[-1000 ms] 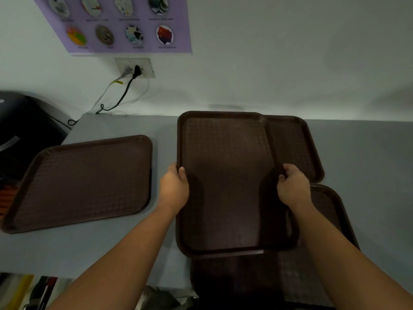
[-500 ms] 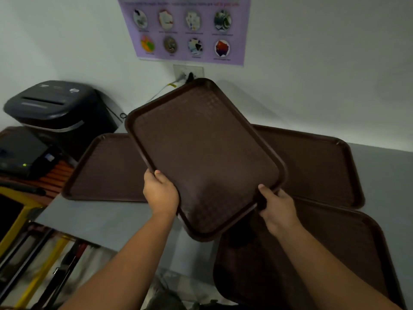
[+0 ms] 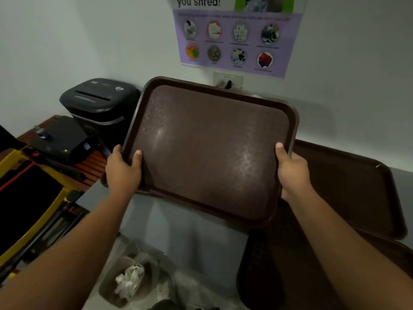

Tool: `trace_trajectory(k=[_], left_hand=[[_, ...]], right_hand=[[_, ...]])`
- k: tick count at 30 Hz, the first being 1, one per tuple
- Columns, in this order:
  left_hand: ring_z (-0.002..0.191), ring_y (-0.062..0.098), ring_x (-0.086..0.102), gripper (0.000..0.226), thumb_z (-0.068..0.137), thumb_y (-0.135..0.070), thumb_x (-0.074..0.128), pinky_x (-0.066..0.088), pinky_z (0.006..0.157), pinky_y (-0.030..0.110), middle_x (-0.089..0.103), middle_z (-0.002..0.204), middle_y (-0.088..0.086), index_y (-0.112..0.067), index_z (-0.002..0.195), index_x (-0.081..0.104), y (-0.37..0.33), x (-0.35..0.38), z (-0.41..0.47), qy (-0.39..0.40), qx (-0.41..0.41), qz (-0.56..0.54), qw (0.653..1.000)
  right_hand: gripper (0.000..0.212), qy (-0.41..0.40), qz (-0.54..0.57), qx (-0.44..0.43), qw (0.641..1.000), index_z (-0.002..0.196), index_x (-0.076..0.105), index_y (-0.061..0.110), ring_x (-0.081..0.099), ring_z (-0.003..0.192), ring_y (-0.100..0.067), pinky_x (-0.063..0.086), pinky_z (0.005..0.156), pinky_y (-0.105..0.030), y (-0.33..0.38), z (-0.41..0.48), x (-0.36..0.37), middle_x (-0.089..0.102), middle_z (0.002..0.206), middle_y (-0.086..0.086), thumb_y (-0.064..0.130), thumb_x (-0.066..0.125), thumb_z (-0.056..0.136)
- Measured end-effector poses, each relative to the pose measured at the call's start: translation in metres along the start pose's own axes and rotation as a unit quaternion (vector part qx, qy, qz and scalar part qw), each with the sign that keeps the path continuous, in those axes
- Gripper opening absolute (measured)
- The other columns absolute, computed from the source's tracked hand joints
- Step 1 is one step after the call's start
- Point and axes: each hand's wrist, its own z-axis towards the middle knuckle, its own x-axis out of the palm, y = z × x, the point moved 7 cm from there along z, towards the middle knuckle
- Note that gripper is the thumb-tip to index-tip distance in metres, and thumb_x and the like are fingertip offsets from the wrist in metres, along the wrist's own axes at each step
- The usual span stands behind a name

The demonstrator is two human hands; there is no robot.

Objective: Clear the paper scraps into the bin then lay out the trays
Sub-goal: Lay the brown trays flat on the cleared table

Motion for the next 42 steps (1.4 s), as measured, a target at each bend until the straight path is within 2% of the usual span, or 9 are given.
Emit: trace_trajectory(k=[4, 7, 10, 14, 17, 21, 26, 31, 42], left_hand=[[0.112, 0.035, 0.058, 0.04, 0.102, -0.032, 0.049, 0.045, 0.095, 0.044, 0.063, 0.121, 0.016, -0.011, 0.135, 0.057, 0.017, -0.028, 0.029, 0.01, 0.089, 0.126, 0.988], [0.108, 0.039, 0.059, 0.031, 0.101, -0.019, 0.049, 0.046, 0.094, 0.044, 0.066, 0.115, 0.02, -0.006, 0.122, 0.066, 0.043, -0.041, 0.045, -0.009, 0.08, 0.146, 0.986], [0.104, 0.044, 0.06, 0.027, 0.099, -0.016, 0.05, 0.048, 0.089, 0.046, 0.068, 0.11, 0.024, -0.004, 0.115, 0.068, 0.076, -0.044, 0.059, 0.001, 0.045, 0.148, 0.988], [0.104, 0.045, 0.059, 0.026, 0.099, -0.016, 0.05, 0.047, 0.089, 0.046, 0.066, 0.11, 0.024, -0.002, 0.113, 0.067, 0.109, -0.039, 0.087, 0.034, 0.019, 0.161, 0.986], [0.105, 0.045, 0.058, 0.023, 0.096, -0.013, 0.052, 0.048, 0.09, 0.045, 0.066, 0.109, 0.026, -0.002, 0.11, 0.068, 0.132, -0.021, 0.109, 0.089, 0.027, 0.196, 0.976], [0.101, 0.042, 0.059, 0.024, 0.092, -0.014, 0.055, 0.049, 0.088, 0.043, 0.066, 0.105, 0.023, -0.008, 0.11, 0.07, 0.149, 0.007, 0.133, 0.142, 0.072, 0.233, 0.959], [0.105, 0.038, 0.057, 0.032, 0.094, -0.015, 0.052, 0.047, 0.092, 0.043, 0.063, 0.116, 0.021, -0.008, 0.123, 0.064, 0.159, 0.026, 0.165, 0.141, 0.079, 0.218, 0.962], [0.114, 0.04, 0.053, 0.037, 0.096, -0.016, 0.053, 0.042, 0.101, 0.043, 0.059, 0.124, 0.024, -0.005, 0.131, 0.059, 0.159, 0.047, 0.188, 0.164, 0.087, 0.209, 0.96], [0.115, 0.042, 0.05, 0.04, 0.096, -0.008, 0.047, 0.04, 0.1, 0.048, 0.052, 0.129, 0.024, -0.004, 0.135, 0.05, 0.156, 0.079, 0.194, 0.19, 0.074, 0.186, 0.961]], right_hand=[[0.039, 0.026, -0.053, 0.011, 0.998, 0.085, 0.072, 0.015, 0.073, 0.074, -0.016, 0.058, 0.068, -0.031, -0.004, 0.013, 0.038, 0.075, 0.083, -0.001, 0.053, 0.062, 0.088], [0.031, 0.026, -0.083, 0.033, 0.996, 0.08, 0.069, 0.01, 0.071, 0.075, -0.02, 0.059, 0.07, -0.032, -0.029, 0.026, 0.074, 0.073, 0.083, -0.007, 0.039, 0.066, 0.09], [0.016, 0.009, -0.076, 0.064, 0.995, 0.074, 0.062, 0.013, 0.069, 0.081, -0.029, 0.059, 0.078, -0.043, -0.066, 0.042, 0.102, 0.07, 0.086, -0.012, 0.02, 0.068, 0.087], [0.017, -0.006, -0.174, 0.05, 0.983, 0.075, 0.06, 0.005, 0.058, 0.07, -0.024, 0.053, 0.068, -0.04, -0.102, 0.055, 0.124, 0.059, 0.073, -0.012, 0.015, 0.066, 0.087], [0.03, -0.035, -0.235, 0.017, 0.971, 0.06, 0.054, 0.01, 0.05, 0.059, -0.019, 0.044, 0.062, -0.033, -0.12, 0.059, 0.131, 0.053, 0.059, -0.007, 0.014, 0.069, 0.086], [0.045, -0.06, -0.327, -0.022, 0.943, 0.05, 0.043, 0.012, 0.05, 0.056, -0.027, 0.044, 0.061, -0.041, -0.136, 0.07, 0.138, 0.047, 0.052, -0.011, 0.021, 0.066, 0.087], [0.031, -0.058, -0.418, -0.037, 0.906, 0.081, 0.073, 0.001, 0.066, 0.082, -0.037, 0.05, 0.071, -0.038, -0.144, 0.08, 0.163, 0.071, 0.083, -0.021, 0.027, 0.061, 0.092], [0.033, -0.098, -0.488, -0.054, 0.865, 0.081, 0.07, -0.002, 0.064, 0.087, -0.041, 0.051, 0.077, -0.041, -0.146, 0.089, 0.174, 0.068, 0.088, -0.024, 0.027, 0.058, 0.093], [0.033, -0.108, -0.533, -0.021, 0.839, 0.112, 0.068, 0.005, 0.063, 0.099, -0.04, 0.05, 0.083, -0.039, -0.157, 0.111, 0.183, 0.069, 0.105, -0.022, 0.029, 0.05, 0.098]])
